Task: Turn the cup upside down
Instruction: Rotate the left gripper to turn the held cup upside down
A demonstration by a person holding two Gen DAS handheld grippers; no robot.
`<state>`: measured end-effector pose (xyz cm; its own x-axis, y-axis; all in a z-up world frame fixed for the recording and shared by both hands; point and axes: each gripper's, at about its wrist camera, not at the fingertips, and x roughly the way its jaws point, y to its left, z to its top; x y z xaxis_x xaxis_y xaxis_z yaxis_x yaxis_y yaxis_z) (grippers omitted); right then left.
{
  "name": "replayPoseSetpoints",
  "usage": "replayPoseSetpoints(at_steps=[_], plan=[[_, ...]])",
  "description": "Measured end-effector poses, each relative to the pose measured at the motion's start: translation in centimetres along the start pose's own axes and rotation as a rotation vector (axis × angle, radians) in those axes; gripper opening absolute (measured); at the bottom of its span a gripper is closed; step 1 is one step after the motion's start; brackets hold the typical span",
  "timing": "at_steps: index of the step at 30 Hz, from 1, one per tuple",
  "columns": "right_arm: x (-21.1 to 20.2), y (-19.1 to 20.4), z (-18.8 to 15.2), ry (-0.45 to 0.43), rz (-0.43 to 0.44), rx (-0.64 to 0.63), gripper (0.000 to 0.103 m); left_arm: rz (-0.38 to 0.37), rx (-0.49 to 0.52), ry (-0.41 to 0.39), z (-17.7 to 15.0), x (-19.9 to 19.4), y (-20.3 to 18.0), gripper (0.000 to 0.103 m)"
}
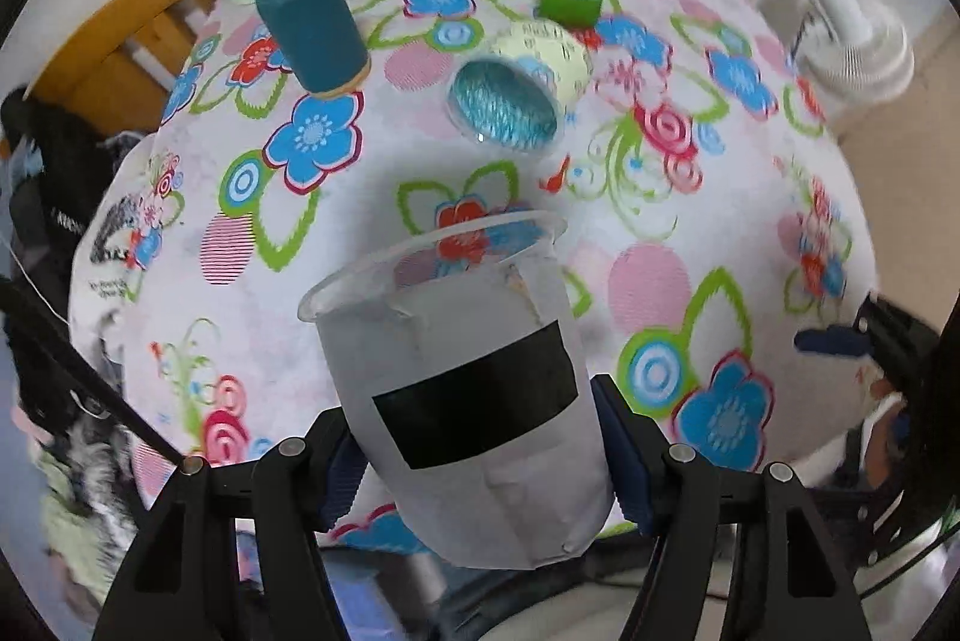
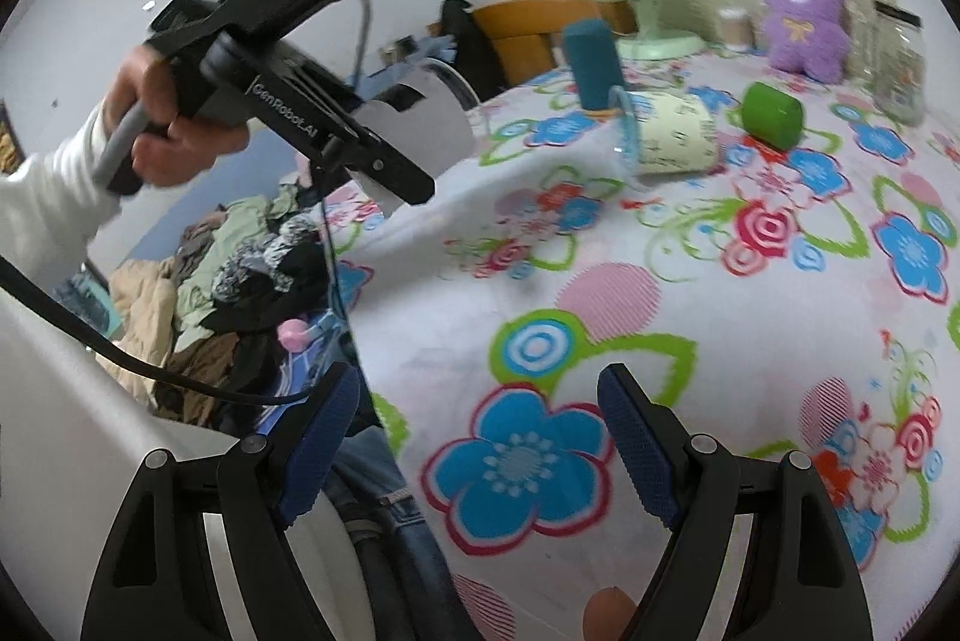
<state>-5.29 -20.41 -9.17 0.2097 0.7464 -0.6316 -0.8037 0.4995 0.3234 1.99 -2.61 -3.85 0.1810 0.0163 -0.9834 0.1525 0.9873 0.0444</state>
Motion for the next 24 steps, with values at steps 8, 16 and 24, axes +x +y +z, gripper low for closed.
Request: replayPoseSetpoints(at_steps=[8, 16, 24], plan=[[1.3, 0.7, 0.1, -0.011, 0.060, -0.013, 0.084, 0.025, 0.134, 0.253, 0.4, 1.2, -0.3, 0.070], [2.5, 0.4, 0.0, -0.030, 0.093, 0.018, 0.084, -0.002, 0.229, 0.547, 0.3, 3.7, -0.6, 0.070], [3.0, 0.2, -0.1, -0.065, 0.158, 0.041, 0.084, 0.056, 0.349, 0.781, -1.3, 6.5, -1.8, 0.070]])
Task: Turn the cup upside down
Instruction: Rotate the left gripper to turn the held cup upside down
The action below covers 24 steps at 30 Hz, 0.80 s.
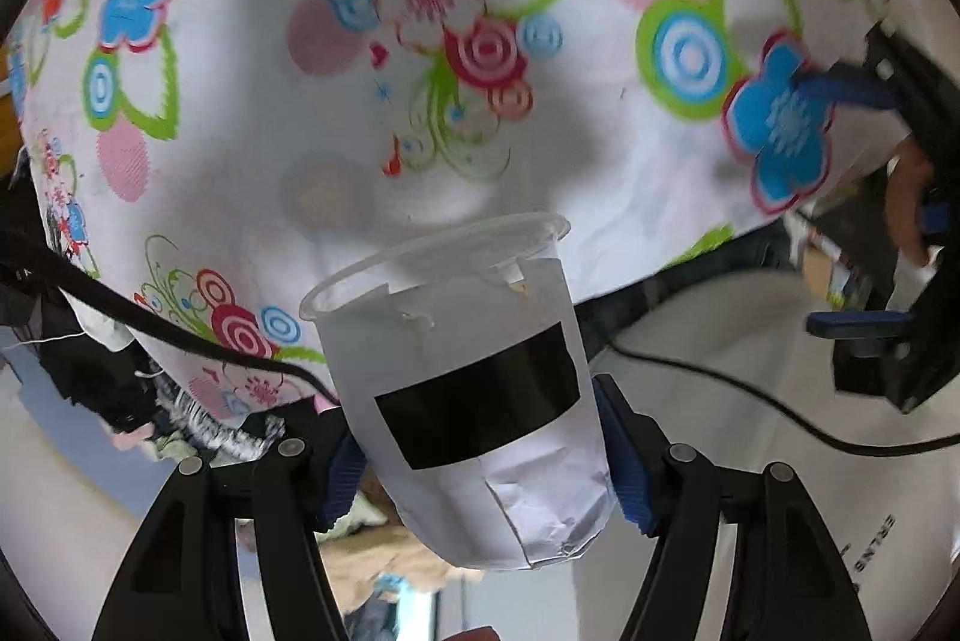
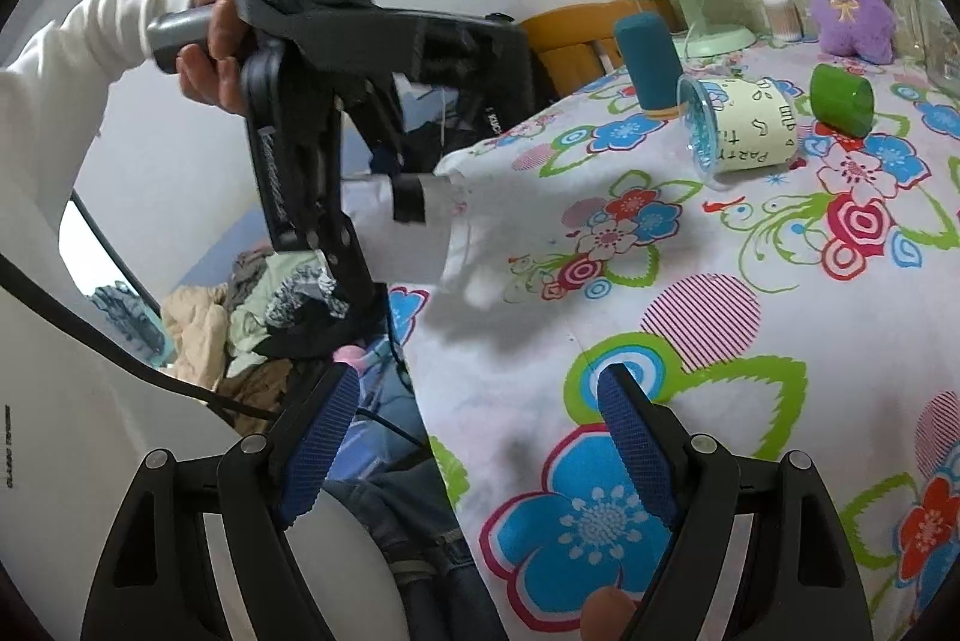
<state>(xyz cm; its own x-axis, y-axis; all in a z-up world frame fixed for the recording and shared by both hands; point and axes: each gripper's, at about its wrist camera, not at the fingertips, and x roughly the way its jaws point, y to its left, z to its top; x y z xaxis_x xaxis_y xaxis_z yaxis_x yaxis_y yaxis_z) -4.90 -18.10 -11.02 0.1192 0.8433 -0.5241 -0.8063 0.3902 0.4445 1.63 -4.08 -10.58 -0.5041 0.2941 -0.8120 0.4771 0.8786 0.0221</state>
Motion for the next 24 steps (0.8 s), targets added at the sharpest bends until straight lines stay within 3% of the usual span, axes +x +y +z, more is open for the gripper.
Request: replayPoseSetpoints(at_steps=[7, 13, 24], plan=[[0.4, -0.7, 0.1, -0.004, 0.003, 0.011, 0.084, 0.049, 0.071, 0.147, 2.1, 1.7, -1.6, 0.071], [0.3, -1.0, 0.2, 0.003, -0.010, 0.015, 0.084, 0.071, 0.108, 0.211, 4.2, 2.6, -2.2, 0.072], [0.9, -1.3, 0.5, 0.021, -0.019, 0.024, 0.084, 0.050, 0.095, 0.190, 5.7, 1.8, -2.3, 0.071]])
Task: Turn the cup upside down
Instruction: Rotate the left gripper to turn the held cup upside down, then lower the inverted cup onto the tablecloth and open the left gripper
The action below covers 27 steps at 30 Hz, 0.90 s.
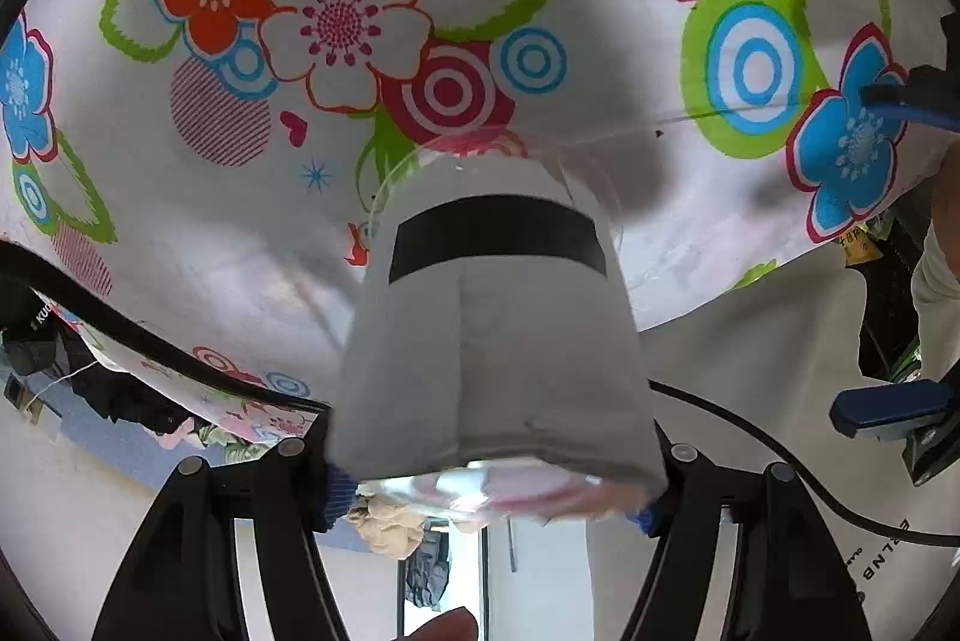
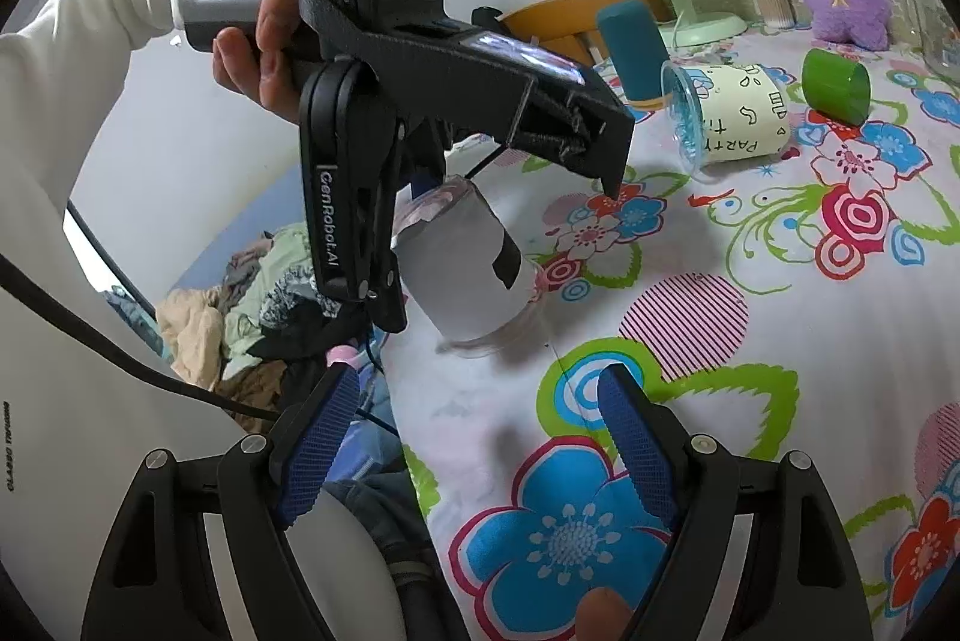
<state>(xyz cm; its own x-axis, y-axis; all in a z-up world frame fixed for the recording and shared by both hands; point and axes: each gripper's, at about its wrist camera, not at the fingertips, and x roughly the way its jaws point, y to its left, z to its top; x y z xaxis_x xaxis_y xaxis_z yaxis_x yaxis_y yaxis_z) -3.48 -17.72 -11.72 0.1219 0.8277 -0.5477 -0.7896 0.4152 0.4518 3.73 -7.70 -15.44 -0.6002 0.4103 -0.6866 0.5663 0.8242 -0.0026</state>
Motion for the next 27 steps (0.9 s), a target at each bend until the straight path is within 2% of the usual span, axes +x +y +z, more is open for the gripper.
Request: replayPoseSetpoints(at_steps=[7, 13, 17, 22, 27], plan=[[0.0, -0.1, 0.9, -0.015, -0.057, 0.025, 0.084, -0.002, -0.007, -0.067, 0.1, -2.0, -0.7, 0.086], [-0.1, -0.7, 1.7, -0.022, -0.178, 0.100, 0.084, -0.032, -0.055, -0.187, -1.1, -4.3, -0.7, 0.096], [0.3, -1.1, 2.2, 0.002, -0.264, 0.155, 0.084, -0.046, -0.087, -0.265, -2.3, -5.4, -0.1, 0.098], [0.8, -1.0, 2.4, 0.004, -0.250, 0.179, 0.084, -0.062, -0.127, -0.362, -3.5, -5.4, 1.0, 0.098], [0.9, 0.8, 3.2, -0.003, -0.280, 0.131, 0.084, -0.081, -0.150, -0.445, -5.0, -5.7, 1.3, 0.098]])
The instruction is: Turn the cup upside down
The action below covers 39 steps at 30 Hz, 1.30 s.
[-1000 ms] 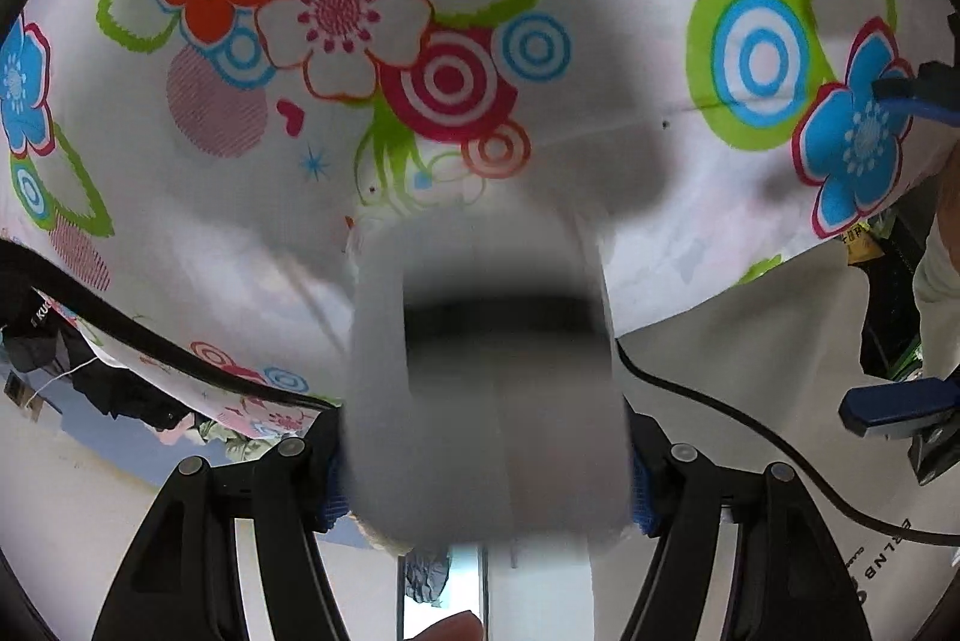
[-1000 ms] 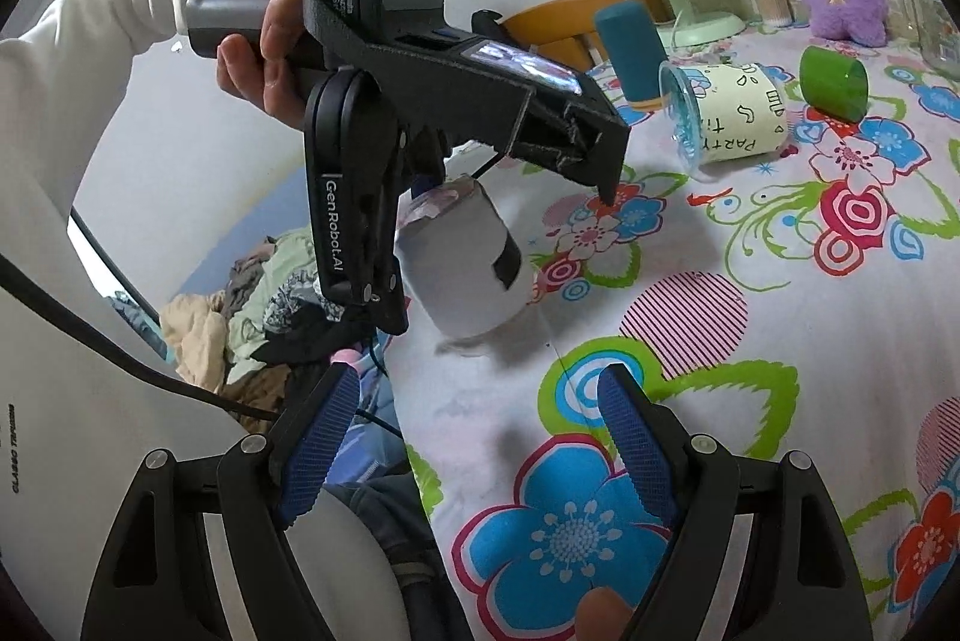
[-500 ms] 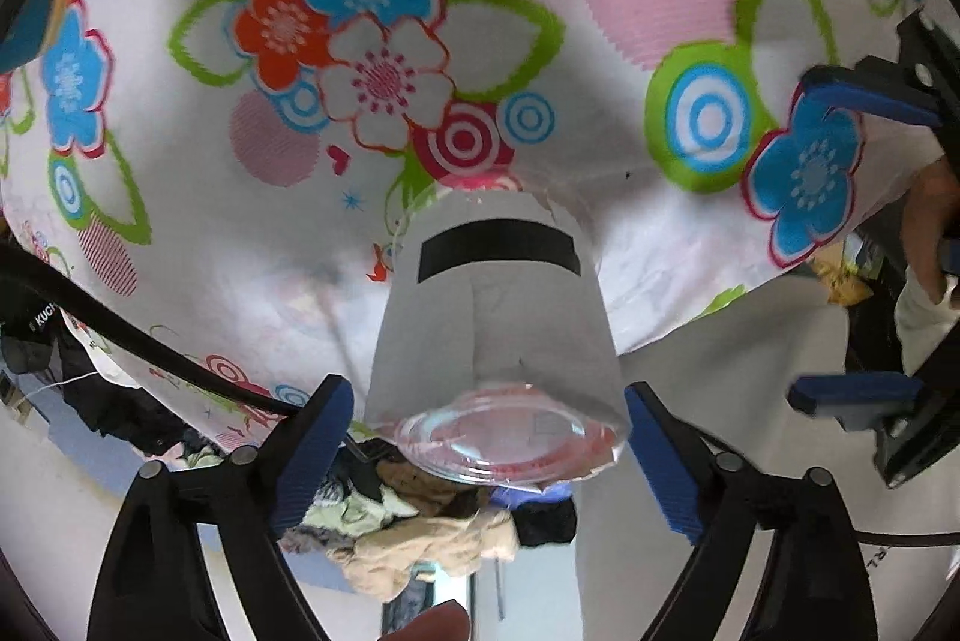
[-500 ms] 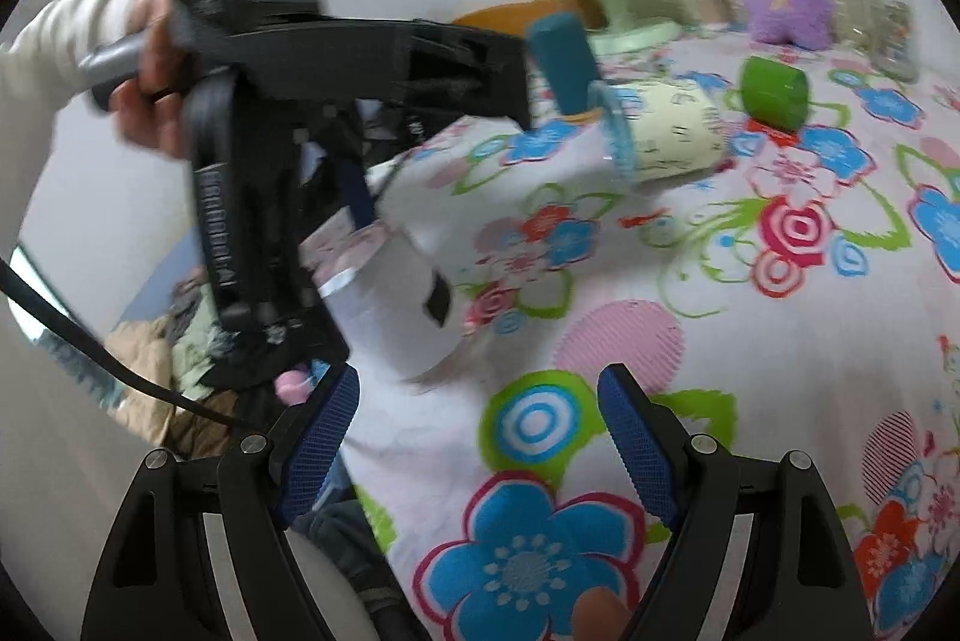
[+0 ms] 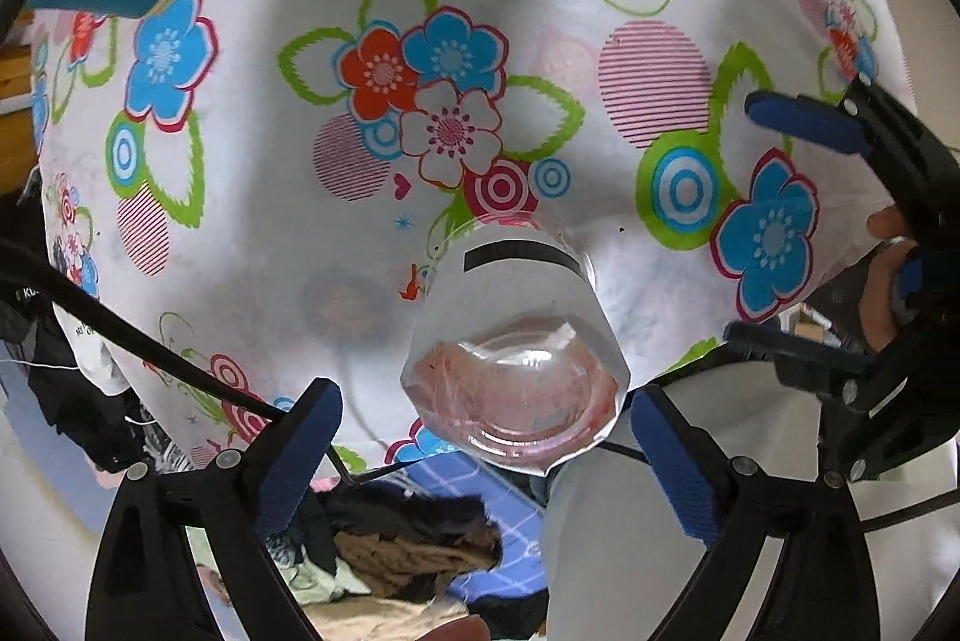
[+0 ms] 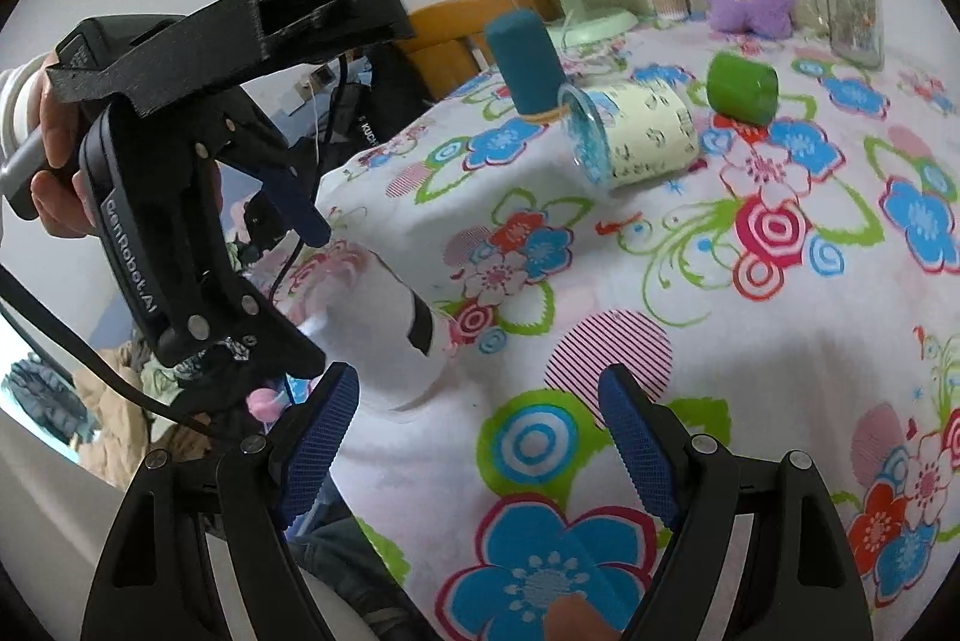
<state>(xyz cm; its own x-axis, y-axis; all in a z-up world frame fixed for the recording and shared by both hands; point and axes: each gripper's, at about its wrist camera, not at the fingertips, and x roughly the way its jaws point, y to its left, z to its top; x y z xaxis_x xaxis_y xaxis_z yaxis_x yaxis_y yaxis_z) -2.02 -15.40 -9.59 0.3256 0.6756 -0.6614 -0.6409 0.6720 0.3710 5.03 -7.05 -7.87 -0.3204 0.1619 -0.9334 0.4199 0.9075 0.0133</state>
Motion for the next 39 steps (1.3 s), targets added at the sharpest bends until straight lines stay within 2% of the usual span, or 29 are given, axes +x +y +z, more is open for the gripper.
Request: replayPoseSetpoints(at_steps=[9, 23, 31, 39], plan=[[-0.4, 2.8, 0.8, -0.002, -0.031, -0.073, 0.084, -0.025, -0.049, -0.125, -1.7, -0.8, 1.9, 0.098], [-1.5, 5.2, 2.5, -0.022, -0.081, -0.109, 0.084, -0.081, -0.102, -0.283, -5.9, -0.9, 5.0, 0.098], [-3.0, 6.4, 3.9, -0.080, -0.128, -0.123, 0.084, -0.130, -0.128, -0.438, -7.0, -2.4, 6.2, 0.098], [-3.6, 8.7, 4.8, -0.122, -0.194, -0.194, 0.084, -0.161, -0.183, -0.620, -8.0, -3.4, 7.4, 0.098]])
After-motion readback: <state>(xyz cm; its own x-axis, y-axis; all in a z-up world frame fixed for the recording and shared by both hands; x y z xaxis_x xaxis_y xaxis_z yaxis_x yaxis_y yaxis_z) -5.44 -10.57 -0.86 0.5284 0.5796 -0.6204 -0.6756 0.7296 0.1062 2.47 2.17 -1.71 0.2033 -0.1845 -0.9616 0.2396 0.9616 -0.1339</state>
